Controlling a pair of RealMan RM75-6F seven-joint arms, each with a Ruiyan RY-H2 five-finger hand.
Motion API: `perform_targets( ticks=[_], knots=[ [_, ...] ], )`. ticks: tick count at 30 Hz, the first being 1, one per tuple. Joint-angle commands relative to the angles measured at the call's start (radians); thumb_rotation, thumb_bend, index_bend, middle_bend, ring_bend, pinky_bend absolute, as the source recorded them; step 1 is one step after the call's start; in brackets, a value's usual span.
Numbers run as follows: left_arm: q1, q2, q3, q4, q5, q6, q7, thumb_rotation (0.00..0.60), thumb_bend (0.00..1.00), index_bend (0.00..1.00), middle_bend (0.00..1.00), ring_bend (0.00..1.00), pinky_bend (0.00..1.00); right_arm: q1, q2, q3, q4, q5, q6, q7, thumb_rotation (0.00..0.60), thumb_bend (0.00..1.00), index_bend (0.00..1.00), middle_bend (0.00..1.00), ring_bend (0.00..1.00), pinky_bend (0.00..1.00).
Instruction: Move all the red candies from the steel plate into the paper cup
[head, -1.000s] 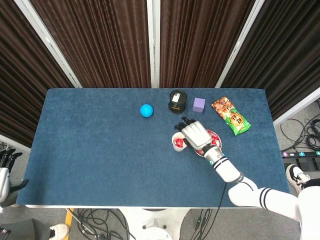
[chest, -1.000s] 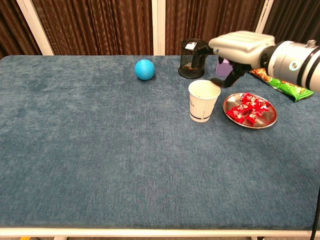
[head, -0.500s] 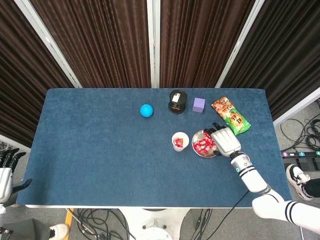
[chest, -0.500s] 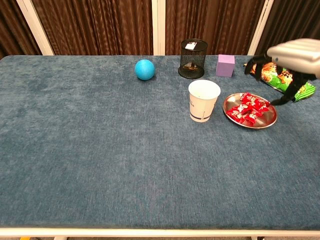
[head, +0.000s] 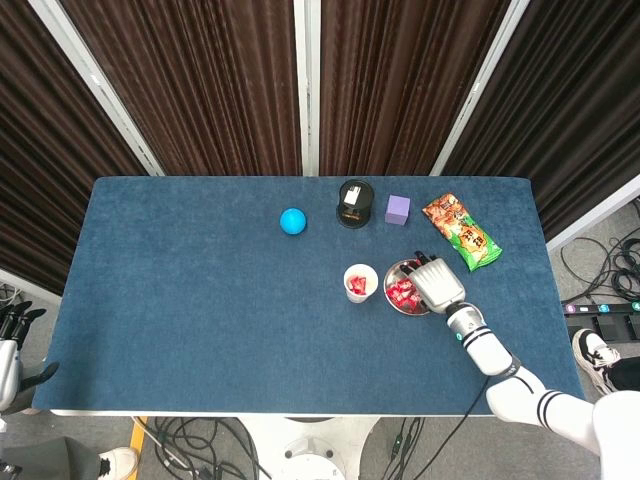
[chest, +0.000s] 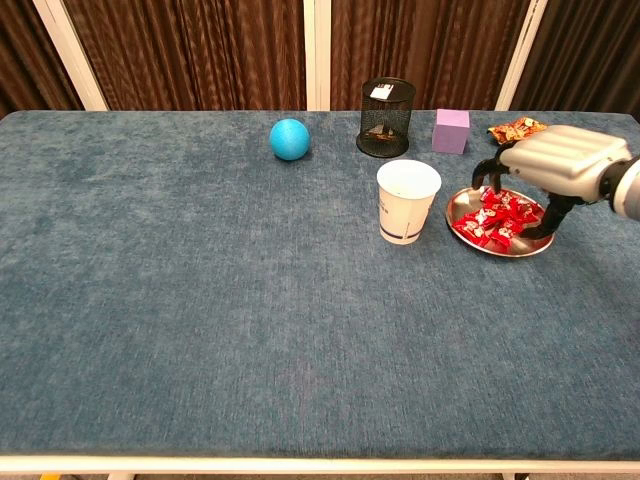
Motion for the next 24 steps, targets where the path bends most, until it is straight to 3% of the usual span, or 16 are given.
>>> perform_targets(
  ticks=[1,11,20,24],
  knots=[
    [0.001,0.001,0.000,-0.001,-0.001,0.000,-0.001,0.600,0.00,0.29,0.25,0.14,0.21,0.008,-0.024,-0.008,0.033,-0.028,-0.002,0.011,0.600,0.14,0.27,0.32,0.14,0.35],
    [0.003,-0.002,0.000,0.005,-0.005,-0.005,-0.007,0.600,0.00,0.29,0.25,0.14,0.21,0.009,-0.069,-0.019,0.108,-0.077,0.000,0.050,0.600,0.17,0.33,0.34,0.14,0.34],
    [0.005,-0.005,0.001,0.011,-0.004,-0.007,-0.014,0.600,0.00,0.29,0.25,0.14,0.21,0.005,-0.091,-0.020,0.151,-0.101,0.006,0.080,0.600,0.31,0.52,0.42,0.19,0.35],
    [0.007,-0.005,0.002,0.012,-0.006,-0.006,-0.015,0.600,0.00,0.29,0.25,0.14,0.21,0.006,-0.092,-0.015,0.158,-0.107,0.009,0.089,0.600,0.36,0.56,0.44,0.21,0.36]
  ],
)
